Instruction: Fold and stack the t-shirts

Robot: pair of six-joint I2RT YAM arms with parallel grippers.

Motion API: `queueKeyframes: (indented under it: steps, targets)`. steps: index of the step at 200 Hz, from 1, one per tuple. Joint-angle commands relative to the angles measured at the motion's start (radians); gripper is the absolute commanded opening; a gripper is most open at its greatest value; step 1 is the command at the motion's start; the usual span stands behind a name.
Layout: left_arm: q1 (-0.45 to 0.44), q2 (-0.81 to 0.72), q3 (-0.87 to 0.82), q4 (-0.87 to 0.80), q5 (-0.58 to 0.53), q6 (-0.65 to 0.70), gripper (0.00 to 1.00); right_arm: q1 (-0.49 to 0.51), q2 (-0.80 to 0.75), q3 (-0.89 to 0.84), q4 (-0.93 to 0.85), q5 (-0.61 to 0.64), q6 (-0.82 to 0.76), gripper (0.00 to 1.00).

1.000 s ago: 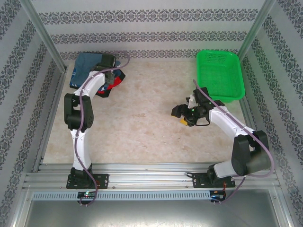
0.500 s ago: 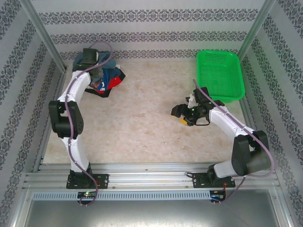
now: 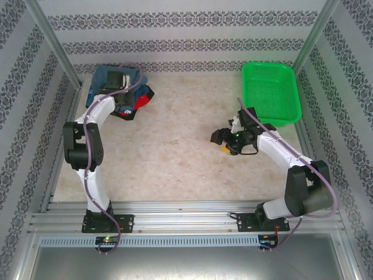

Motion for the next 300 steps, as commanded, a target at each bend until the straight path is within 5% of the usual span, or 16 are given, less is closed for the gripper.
queueKeyframes:
  steps: [1, 18, 34, 71, 122, 134, 174, 212, 238, 268, 300]
  targets:
    - [-0.014, 0.028, -0.027, 0.078, 0.071, -0.061, 0.13, -0.005, -0.002, 0.018, -0.003, -0.010, 0.005, 0.68]
    - [-0.016, 0.036, -0.042, 0.104, 0.091, -0.078, 0.18, -0.004, -0.007, 0.017, -0.004, -0.007, 0.007, 0.68]
    - [-0.016, 0.043, -0.042, 0.123, 0.189, -0.069, 0.41, -0.001, -0.012, 0.013, -0.006, -0.004, 0.008, 0.68]
    - [-0.020, 0.054, 0.019, 0.029, 0.330, 0.003, 0.61, 0.000, -0.019, 0.012, -0.006, 0.004, 0.016, 0.68]
    - [0.024, -0.156, -0.019, 0.079, 0.421, -0.057, 0.83, 0.000, -0.044, 0.015, -0.017, 0.015, 0.017, 0.68]
    - [0.039, -0.175, -0.006, 0.104, 0.433, -0.108, 0.97, 0.000, -0.053, 0.015, -0.021, 0.018, 0.017, 0.69]
    - [0.086, -0.153, 0.074, 0.132, 0.395, -0.254, 1.00, -0.001, -0.092, 0.030, -0.046, 0.035, -0.001, 0.73]
    - [0.149, -0.290, -0.054, 0.310, 0.405, -0.395, 1.00, -0.005, -0.224, 0.050, -0.089, 0.120, -0.064, 0.93]
    - [0.217, -0.483, -0.253, 0.417, 0.401, -0.414, 1.00, -0.039, -0.394, 0.013, -0.108, 0.260, -0.123, 0.98]
    - [0.244, -0.678, -0.458, 0.335, 0.266, -0.289, 1.00, -0.132, -0.599, -0.149, -0.080, 0.517, -0.210, 0.98]
    - [0.241, -0.856, -0.847, 0.488, 0.110, -0.276, 1.00, -0.173, -0.795, -0.432, 0.199, 0.786, -0.394, 0.98]
